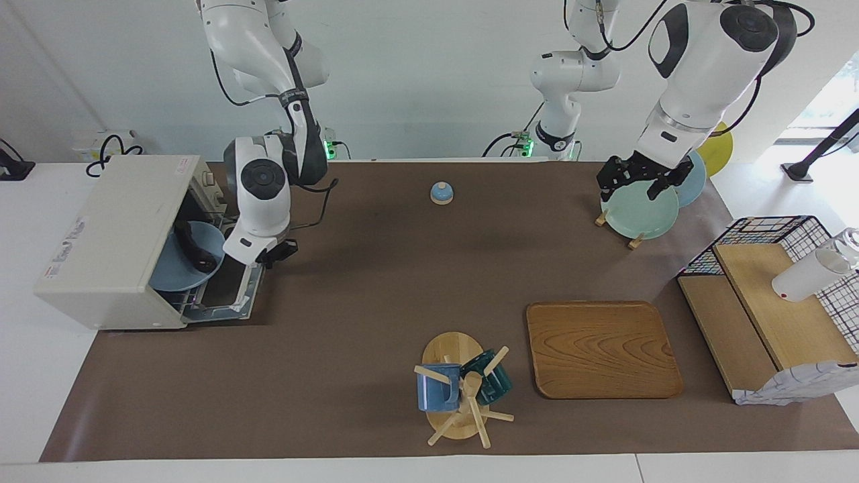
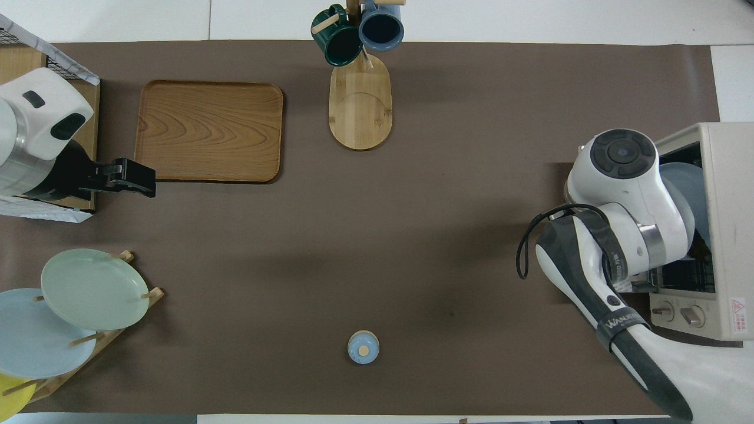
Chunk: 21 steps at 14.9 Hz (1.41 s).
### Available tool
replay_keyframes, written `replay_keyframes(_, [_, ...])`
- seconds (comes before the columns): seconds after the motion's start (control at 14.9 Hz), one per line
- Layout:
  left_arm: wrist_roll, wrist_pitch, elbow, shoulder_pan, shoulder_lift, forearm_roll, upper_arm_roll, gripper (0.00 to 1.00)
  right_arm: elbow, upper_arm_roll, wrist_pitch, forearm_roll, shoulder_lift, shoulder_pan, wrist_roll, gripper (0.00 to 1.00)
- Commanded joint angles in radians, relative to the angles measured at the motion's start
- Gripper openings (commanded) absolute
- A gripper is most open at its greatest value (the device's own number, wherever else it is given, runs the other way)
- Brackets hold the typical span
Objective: Put eggplant into oven
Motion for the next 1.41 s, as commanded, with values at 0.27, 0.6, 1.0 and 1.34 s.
replay_keyframes(0.27, [0.002, -0.017, 0.008, 0.014, -0.006, 0.019, -0.011, 1.0, 0.165, -0.018, -0.18, -0.027, -0.047, -0.144, -0.241, 0.0])
replay_keyframes(0.6, [0.002, -0.017, 0.008, 0.014, -0.006, 0.019, -0.011, 1.0, 0.183, -0.019, -0.257, 0.051, -0.121, -0.171, -0.286, 0.0])
replay_keyframes(1.0, [0.002, -0.017, 0.008, 0.014, -0.006, 0.019, -0.011, 1.0, 0.416, -0.011, -0.458, 0.244, -0.117, -0.156, -0.19, 0.15])
replay_keyframes(1.34, [0.002, -0.017, 0.008, 0.014, -0.006, 0.019, -0.011, 1.0, 0.45, -0.021, -0.521, 0.253, -0.117, -0.171, -0.171, 1.0])
